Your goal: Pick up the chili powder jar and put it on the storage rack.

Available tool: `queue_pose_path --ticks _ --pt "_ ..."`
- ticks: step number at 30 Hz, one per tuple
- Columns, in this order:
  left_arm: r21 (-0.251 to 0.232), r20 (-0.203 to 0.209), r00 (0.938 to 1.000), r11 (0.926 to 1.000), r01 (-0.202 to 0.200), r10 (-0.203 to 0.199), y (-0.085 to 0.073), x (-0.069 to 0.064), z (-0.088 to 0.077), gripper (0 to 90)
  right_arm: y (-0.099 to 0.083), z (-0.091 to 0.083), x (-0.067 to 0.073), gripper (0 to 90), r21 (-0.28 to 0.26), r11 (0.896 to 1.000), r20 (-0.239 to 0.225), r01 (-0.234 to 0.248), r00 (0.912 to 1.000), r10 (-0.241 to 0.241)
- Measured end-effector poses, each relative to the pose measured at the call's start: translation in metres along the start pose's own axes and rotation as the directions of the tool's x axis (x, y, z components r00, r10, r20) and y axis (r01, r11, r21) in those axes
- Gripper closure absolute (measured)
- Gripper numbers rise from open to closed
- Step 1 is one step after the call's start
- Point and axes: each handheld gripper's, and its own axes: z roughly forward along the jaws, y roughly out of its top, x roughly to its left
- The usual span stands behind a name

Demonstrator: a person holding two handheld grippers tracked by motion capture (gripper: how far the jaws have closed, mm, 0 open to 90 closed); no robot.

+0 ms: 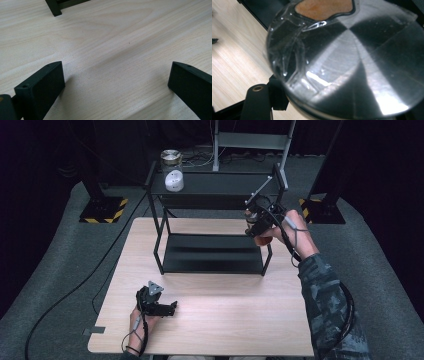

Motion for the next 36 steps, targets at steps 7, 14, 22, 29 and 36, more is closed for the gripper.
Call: queue_pose_path --ticks 7,14,22,29,36 --pt "0.001 0.000 1.0000 1.0000 0.000 0.000 0.000 0.000 0.000 0.2 0.009 -0.005 -0.001 30.7 -0.002 1.000 0.010 -0.002 1.0000 0.002" --pt "0.001 0.000 1.0000 1.0000 0.000 0.000 0.000 0.000 0.000 0.2 0.017 -0.012 -0.001 30.6 -0.015 1.000 0.019 -0.005 0.9998 0.005" --pt "0.001 0.000 1.0000 1.0000 0.000 0.000 0.000 0.000 0.000 0.2 0.026 -0.018 -0.001 30.6 -0.017 1.000 0.029 -0.001 0.9996 0.001" --pt "0.001 0.000 1.0000 1.0000 0.000 0.000 0.000 0.000 0.000 0.2 0.032 -0.023 -0.002 30.6 -0.022 1.000 0.040 -0.004 0.9992 0.005" --pt "0.002 0.000 1.0000 1.0000 0.000 0.000 0.000 0.000 0.000 0.2 0.036 -0.029 0.000 30.6 -0.034 0.999 0.054 -0.006 0.9985 0.008"
